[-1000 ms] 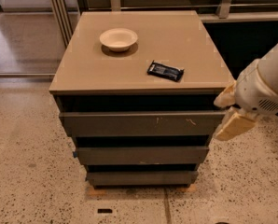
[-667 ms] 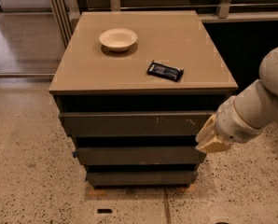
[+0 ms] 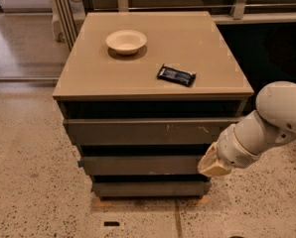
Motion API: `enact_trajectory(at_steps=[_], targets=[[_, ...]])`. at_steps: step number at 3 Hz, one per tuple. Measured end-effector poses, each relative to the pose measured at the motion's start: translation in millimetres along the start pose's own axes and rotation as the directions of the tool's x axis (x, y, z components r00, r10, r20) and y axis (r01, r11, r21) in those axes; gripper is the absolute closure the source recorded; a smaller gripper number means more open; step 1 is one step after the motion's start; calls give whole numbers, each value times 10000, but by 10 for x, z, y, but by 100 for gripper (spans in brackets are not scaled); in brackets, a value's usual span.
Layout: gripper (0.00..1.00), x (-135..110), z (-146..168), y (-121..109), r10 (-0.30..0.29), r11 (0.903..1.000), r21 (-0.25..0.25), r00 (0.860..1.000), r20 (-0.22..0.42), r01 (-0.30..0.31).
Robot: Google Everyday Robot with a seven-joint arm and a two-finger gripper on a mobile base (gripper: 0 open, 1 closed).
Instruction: Open middle drawer
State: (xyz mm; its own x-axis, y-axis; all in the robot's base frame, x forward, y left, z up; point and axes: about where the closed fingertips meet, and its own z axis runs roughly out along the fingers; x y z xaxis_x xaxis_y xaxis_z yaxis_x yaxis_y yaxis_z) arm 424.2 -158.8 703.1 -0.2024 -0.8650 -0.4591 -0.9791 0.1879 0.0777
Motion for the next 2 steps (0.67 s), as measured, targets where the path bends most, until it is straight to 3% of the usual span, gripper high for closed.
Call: enact_trajectory(at_steps=[1, 2], targets=[[100, 118, 191, -48, -161, 9994, 313, 9997, -184, 166], [99, 517, 932, -268, -617, 9947, 818, 9981, -74, 621]])
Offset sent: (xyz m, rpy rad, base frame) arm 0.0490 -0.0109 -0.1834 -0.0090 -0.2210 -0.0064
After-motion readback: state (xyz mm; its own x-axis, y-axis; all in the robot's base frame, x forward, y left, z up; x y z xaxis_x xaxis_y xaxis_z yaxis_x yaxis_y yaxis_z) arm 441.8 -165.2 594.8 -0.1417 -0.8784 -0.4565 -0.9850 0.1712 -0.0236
